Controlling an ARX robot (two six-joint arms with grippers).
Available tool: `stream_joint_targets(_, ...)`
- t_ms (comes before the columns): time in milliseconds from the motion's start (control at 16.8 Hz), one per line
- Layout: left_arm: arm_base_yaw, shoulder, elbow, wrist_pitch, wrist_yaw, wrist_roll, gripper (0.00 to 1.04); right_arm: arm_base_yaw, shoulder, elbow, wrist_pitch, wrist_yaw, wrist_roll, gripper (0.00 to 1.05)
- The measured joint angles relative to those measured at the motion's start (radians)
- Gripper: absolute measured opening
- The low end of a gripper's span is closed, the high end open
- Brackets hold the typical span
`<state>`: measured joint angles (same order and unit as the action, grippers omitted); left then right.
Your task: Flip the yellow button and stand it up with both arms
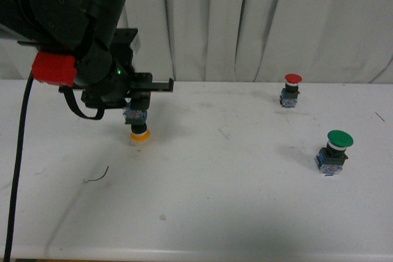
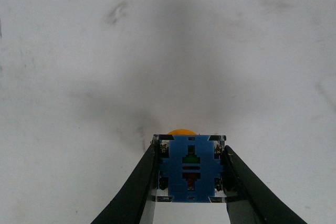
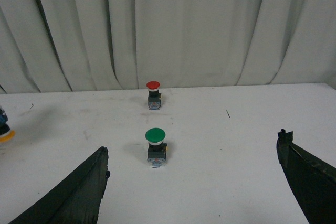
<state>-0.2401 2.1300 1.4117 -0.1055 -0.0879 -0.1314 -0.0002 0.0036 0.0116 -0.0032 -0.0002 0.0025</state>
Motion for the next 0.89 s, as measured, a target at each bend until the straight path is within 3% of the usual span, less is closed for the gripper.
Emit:
stream_joint_targets(357, -0.143, -0.512, -0.356, 0.197, 0.055, 0.000, 0.30, 0.000, 0.000, 0.000, 0.000, 0.000, 0.000, 0.98)
stream_joint_targets(654, -0.154, -0.676, -0.515, 0.271, 0.079, -0.047, 0.30, 0.000, 0.000, 0.000, 0.000, 0.000, 0.000, 0.98)
stream_joint_targets(892, -0.114, -0.686, -0.627, 0.505, 0.395, -0.286, 0.30, 0.000, 0.000, 0.000, 0.000, 0.000, 0.000, 0.98)
